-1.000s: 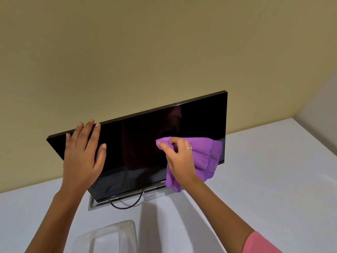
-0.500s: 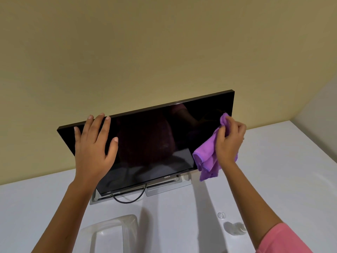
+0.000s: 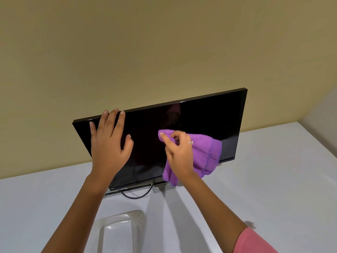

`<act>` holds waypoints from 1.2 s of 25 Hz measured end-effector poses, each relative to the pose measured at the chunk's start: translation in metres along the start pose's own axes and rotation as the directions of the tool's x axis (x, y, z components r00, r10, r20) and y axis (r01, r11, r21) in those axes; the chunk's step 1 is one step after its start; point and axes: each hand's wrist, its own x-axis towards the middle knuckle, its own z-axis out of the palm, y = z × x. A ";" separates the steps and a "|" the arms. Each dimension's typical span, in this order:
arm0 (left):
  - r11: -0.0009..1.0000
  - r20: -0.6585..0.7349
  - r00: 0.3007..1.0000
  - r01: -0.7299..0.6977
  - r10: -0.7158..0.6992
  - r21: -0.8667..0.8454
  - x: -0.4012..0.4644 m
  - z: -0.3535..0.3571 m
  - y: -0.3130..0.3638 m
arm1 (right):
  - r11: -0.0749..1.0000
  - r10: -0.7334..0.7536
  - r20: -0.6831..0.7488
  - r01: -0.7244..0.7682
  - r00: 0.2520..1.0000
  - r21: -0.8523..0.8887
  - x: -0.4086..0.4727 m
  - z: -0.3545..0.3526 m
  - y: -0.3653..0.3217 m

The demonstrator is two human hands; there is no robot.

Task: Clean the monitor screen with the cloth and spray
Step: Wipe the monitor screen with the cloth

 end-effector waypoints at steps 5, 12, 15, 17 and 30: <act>1.000 0.018 1.000 -0.015 0.015 0.004 -0.002 0.004 0.000 | 0.993 0.082 0.096 -0.073 0.992 -0.090 -0.032 0.003 0.022; 0.999 0.044 0.999 -0.032 0.031 0.029 -0.001 0.004 -0.002 | 0.943 0.329 -0.244 -0.331 0.912 0.033 -0.015 -0.028 0.046; 0.999 0.059 0.998 -0.037 0.035 0.035 0.000 0.002 -0.003 | 0.949 0.309 -0.377 -0.306 0.873 0.070 0.017 -0.030 0.033; 0.999 0.066 0.997 -0.038 0.035 0.039 0.000 0.001 -0.003 | 0.974 0.224 -0.402 -0.221 0.888 0.054 0.033 -0.022 0.014; 0.990 0.114 0.987 -0.119 0.111 0.070 -0.009 -0.027 -0.073 | 0.990 0.102 0.018 -0.100 0.995 -0.096 -0.034 0.040 -0.024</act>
